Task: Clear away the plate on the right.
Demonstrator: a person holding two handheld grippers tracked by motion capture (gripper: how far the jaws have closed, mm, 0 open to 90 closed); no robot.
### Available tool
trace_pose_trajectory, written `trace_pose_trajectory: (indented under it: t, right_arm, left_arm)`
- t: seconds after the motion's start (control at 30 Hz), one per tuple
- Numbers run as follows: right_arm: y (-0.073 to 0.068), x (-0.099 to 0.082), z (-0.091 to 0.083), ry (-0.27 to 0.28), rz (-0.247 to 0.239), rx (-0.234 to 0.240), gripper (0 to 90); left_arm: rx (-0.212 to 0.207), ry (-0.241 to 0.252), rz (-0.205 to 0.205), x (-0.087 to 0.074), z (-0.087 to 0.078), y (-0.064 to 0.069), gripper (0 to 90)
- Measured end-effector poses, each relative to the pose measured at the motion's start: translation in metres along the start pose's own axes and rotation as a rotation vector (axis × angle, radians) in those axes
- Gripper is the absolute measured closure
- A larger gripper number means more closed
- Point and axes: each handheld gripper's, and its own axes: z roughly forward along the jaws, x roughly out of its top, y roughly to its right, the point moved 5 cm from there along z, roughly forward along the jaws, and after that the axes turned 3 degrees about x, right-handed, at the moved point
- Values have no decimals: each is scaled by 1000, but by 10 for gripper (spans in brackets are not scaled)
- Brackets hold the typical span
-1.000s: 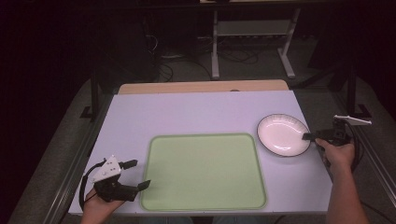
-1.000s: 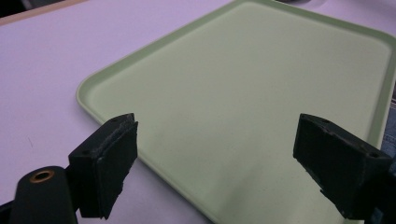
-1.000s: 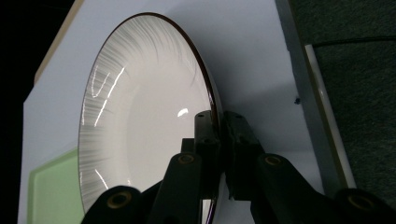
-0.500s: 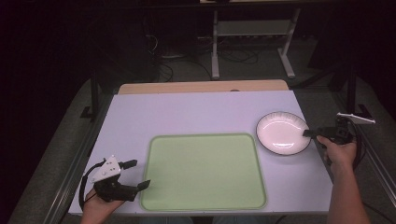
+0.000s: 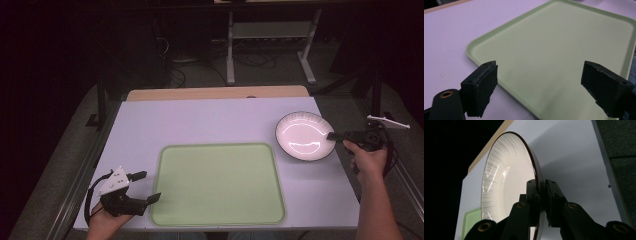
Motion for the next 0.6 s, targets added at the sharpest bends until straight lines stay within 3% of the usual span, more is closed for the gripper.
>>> trace_pose_trajectory:
  t: [0.27,0.6]
  right_arm:
    - [-11,1,-14,11,-35,66,810]
    - [-25,4,-33,27,-61,65,808]
  left_arm:
    - [4,5,0,0,-1,-1,138]
    - [7,4,-4,0,-2,-1,138]
